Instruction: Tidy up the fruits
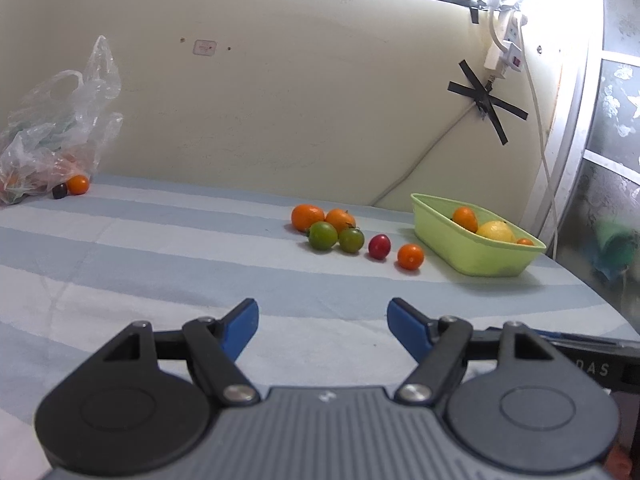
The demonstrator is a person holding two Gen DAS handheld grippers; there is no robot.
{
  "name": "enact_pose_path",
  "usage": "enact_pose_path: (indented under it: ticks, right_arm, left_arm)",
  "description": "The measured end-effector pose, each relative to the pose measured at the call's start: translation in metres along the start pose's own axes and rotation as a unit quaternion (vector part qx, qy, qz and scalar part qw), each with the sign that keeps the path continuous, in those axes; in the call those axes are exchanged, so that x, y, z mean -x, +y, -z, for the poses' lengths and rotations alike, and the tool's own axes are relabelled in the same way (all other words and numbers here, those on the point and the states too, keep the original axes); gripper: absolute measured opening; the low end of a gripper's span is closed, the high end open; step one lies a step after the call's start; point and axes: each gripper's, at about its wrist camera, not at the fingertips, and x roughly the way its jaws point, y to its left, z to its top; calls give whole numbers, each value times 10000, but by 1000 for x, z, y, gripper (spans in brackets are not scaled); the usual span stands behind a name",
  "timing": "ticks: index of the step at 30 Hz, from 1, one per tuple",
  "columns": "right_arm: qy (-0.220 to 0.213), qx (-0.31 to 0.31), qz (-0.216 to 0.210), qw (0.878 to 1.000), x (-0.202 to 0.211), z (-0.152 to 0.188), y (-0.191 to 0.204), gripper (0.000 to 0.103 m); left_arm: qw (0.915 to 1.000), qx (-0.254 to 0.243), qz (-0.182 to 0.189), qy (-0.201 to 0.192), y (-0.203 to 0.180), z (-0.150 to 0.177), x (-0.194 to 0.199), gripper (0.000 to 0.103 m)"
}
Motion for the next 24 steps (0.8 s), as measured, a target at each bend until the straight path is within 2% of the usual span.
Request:
enact_pose_path:
  ticks: [17, 24]
  right_arm:
    - [142, -26, -167, 9998, -2, -1, -2, 46]
    - [140, -47, -29, 9999, -1, 0, -1, 46]
  left_arm:
    - [9985, -37, 297, 457, -5, 1, -10, 76]
    - [9972, -106, 434, 593, -7, 2, -12, 76]
